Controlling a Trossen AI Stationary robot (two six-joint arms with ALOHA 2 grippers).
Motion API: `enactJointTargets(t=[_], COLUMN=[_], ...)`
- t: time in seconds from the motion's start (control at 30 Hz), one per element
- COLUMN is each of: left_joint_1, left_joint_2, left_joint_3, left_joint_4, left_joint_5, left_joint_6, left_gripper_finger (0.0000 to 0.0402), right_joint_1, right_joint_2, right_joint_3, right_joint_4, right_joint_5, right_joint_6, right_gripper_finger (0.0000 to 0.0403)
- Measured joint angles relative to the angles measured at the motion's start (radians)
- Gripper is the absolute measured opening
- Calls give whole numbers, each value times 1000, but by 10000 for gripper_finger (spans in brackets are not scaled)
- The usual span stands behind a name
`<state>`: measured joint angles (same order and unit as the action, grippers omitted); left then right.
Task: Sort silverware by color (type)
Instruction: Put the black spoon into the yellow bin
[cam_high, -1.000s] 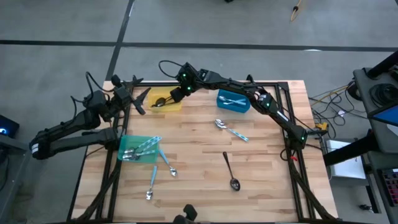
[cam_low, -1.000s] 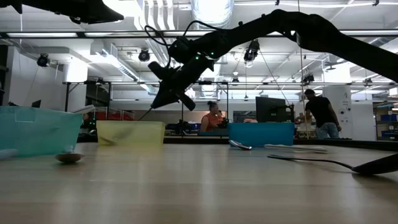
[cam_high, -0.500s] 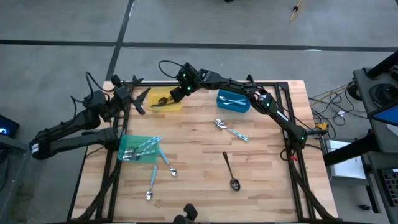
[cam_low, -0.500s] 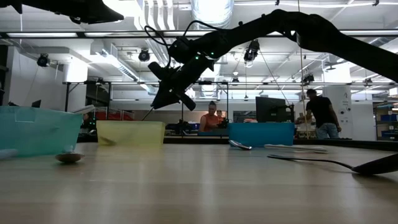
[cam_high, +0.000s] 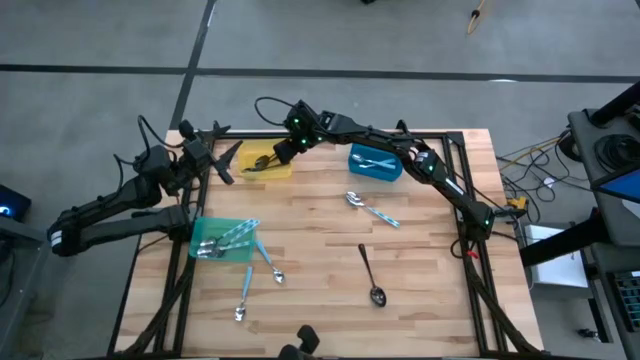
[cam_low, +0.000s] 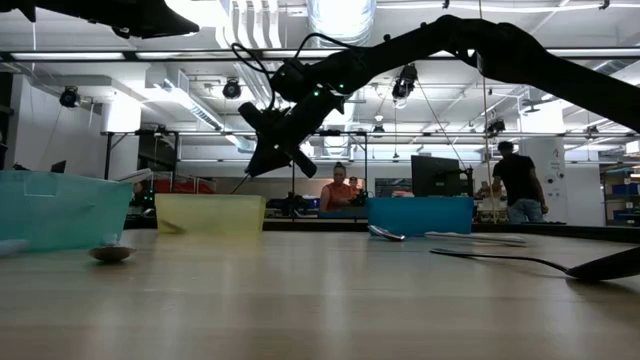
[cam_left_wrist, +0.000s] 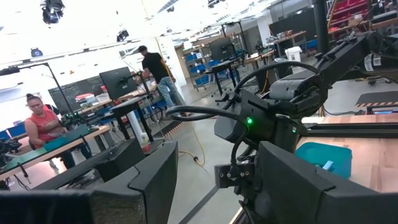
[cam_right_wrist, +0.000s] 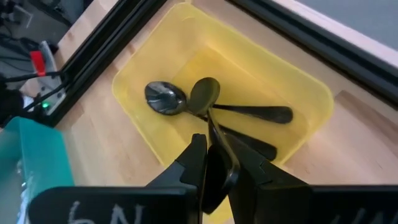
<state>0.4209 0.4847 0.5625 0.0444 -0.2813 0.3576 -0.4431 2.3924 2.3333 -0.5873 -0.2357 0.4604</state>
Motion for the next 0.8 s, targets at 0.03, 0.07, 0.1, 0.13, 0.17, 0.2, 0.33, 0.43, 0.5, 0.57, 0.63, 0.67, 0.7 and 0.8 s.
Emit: enactJointTargets(t=[0.03, 0.07, 0.1, 0.13, 0.17, 0.2, 0.33, 0.43, 0.5, 0.57, 0.63, 0.67, 0.7, 0.8], left_joint_1=[0, 0, 0, 0, 0, 0, 0, 0, 0, 0, 0, 0, 0, 0], left_joint_2=[0, 0, 0, 0, 0, 0, 0, 0, 0, 0, 0, 0, 0, 0], left_joint_3=[0, 0, 0, 0, 0, 0, 0, 0, 0, 0, 0, 0, 0, 0], left_joint_4=[0, 0, 0, 0, 0, 0, 0, 0, 0, 0, 0, 0, 0, 0], left_joint_5=[0, 0, 0, 0, 0, 0, 0, 0, 0, 0, 0, 0, 0, 0], left_joint_6=[0, 0, 0, 0, 0, 0, 0, 0, 0, 0, 0, 0, 0, 0], left_gripper_finger=[204, 204, 204, 204, 204, 204, 204, 204, 204, 204, 204, 204, 204, 204], right_joint_1=[0, 0, 0, 0, 0, 0, 0, -1, 0, 0, 0, 0, -1, 0], right_joint_2=[0, 0, 0, 0, 0, 0, 0, 0, 0, 0, 0, 0, 0, 0], right_joint_3=[0, -2, -2, -3, -4, -5, -15, -27, -35, -40, -45, -47, -48, -48], right_joint_4=[0, 0, 0, 0, 0, 0, 0, -1, 0, 0, 1, 1, 0, 0], right_joint_5=[3, 3, 3, 3, 3, 3, 29, 31, 30, 30, 30, 30, 30, 43], right_joint_6=[0, 0, 0, 0, 0, 0, 0, 0, 0, 0, 0, 0, 0, 1], right_gripper_finger=[38, 38, 38, 38, 38, 38, 38, 38, 38, 38, 38, 38, 38, 38])
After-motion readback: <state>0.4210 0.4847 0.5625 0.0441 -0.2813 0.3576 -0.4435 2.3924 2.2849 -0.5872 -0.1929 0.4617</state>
